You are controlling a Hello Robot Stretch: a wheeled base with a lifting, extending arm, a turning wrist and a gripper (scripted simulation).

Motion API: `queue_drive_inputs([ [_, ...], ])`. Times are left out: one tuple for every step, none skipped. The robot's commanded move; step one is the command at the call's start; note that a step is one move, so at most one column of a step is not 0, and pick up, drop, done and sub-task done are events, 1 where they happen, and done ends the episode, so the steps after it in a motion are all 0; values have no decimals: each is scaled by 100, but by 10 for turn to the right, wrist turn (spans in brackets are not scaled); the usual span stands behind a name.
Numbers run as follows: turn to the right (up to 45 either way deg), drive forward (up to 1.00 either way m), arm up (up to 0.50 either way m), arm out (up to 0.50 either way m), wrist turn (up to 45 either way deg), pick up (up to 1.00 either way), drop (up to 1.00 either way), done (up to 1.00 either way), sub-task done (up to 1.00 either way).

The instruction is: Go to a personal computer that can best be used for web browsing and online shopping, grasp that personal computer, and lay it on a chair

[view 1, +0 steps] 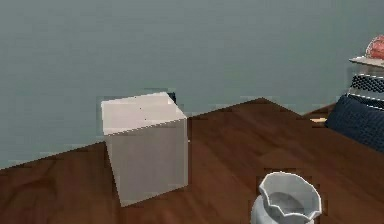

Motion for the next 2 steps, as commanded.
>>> queue_drive_inputs([
  [0,0,0,-10,0,0,0,0,0],
  [0,0,0,0,0,0,0,100,0],
])
